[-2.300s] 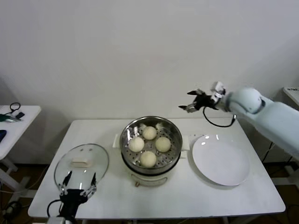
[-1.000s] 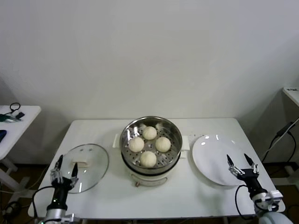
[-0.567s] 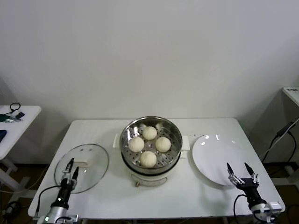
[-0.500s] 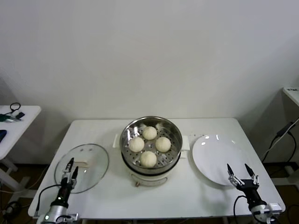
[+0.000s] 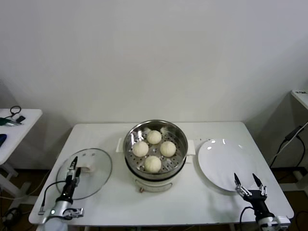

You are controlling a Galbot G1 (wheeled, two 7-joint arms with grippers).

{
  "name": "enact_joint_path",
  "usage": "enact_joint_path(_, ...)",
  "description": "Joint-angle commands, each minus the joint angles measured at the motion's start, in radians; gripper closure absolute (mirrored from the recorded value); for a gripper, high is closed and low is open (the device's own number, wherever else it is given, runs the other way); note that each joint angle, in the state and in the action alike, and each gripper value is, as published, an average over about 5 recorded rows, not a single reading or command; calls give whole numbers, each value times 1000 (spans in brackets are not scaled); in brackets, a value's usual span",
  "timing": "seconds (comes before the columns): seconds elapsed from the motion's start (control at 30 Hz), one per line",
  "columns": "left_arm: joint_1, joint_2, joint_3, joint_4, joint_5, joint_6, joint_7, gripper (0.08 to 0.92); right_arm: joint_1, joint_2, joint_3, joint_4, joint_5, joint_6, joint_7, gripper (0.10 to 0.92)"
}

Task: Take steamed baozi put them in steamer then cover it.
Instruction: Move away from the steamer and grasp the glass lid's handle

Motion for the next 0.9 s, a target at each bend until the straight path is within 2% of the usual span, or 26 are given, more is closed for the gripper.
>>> enact_joint_path(0.03,-52,4,1,52,10,-2,7,234,-3,14,-5,-4,-11,2,1,203)
enact_joint_path(0.23,-46,1,16,43,-45,20,50,406,2,19,-10,-5,-18,2,1,203)
enact_joint_path(0.73,-23,-27,15,11,-54,42,80,830,-1,15,-8,10,-22,1,4,203)
enact_joint_path(0.9,-12,-31,14,-12,-71,44,80,867,-3,13,-5,18,-27,0,7,203)
